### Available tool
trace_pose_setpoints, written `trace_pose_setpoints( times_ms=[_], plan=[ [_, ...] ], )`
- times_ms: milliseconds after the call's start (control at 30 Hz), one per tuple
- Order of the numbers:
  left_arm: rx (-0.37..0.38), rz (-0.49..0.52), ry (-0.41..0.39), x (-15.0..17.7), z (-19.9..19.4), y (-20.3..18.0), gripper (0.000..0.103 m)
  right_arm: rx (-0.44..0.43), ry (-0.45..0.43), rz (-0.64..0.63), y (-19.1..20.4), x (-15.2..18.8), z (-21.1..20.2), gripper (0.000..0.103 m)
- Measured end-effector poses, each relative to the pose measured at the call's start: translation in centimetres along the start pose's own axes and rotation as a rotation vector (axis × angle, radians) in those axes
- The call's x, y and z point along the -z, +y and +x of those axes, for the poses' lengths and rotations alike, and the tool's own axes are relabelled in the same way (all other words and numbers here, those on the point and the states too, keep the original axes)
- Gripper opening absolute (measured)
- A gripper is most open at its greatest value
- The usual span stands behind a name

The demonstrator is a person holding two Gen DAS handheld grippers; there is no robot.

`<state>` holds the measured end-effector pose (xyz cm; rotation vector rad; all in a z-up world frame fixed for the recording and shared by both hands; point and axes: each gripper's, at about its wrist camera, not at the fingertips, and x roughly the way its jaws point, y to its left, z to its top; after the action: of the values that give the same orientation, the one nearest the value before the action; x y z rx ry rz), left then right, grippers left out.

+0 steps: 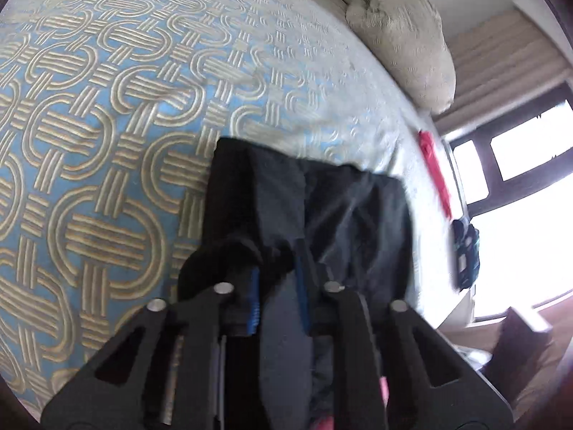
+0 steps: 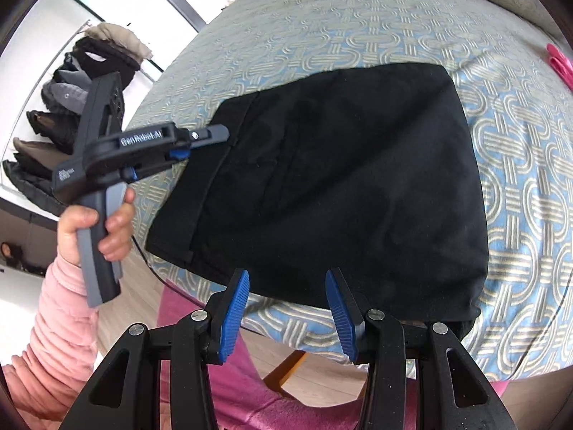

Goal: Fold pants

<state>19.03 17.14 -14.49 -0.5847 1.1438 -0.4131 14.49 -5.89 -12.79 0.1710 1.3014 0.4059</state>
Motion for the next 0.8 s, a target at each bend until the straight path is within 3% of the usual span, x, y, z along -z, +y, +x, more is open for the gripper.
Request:
trace_pose_setpoints(
  times_ms=[67,167,267,300,367,433,467,567,733,800],
  plan=[
    [0.081,0.051,-0.067,-0.3,-2.4,-2.5,0.01,-0.001,0.007,0.011,-0.3,0.2,0.2,0.046],
    [0.133,0.194,-0.163,-1.1,-5.6,-7.1,0.01,0.018,0.007,0.031,-1.1,0.3,0.3,0.046],
    [0.11,0.267,-0.182,-2.4,-5.2,-8.3,0.011,0.014,-0.004,0.072,-2.3,0.0,0.1,0.046],
    [0.088,0.255,-0.165,-2.9,-4.4,-7.6,0.012,0.009,-0.011,0.083,-2.5,0.0,-0.1,0.046],
    [0.025,0.199,-0.085,-3.4,-1.8,-5.2,0.031,-0.006,-0.028,0.099,-2.7,-0.2,-0.5,0.046],
    [-0.037,0.121,-0.007,-3.0,0.4,-2.4,0.042,-0.022,-0.044,0.095,-2.6,-0.4,-0.9,0.046],
    [-0.05,0.087,0.019,-2.5,1.2,-0.9,0.042,-0.026,-0.052,0.084,-2.3,-0.6,-1.1,0.046],
    [0.018,-0.01,0.054,-1.5,1.6,2.1,0.043,-0.037,-0.062,0.04,-1.1,-1.1,-0.9,0.046],
    [0.129,-0.125,0.029,-2.5,0.5,3.7,0.051,-0.073,-0.055,-0.065,3.1,-3.3,0.8,0.046],
    [0.156,-0.147,0.036,-3.4,0.6,4.0,0.057,-0.077,-0.06,-0.09,5.2,-4.5,1.9,0.054]
  ],
)
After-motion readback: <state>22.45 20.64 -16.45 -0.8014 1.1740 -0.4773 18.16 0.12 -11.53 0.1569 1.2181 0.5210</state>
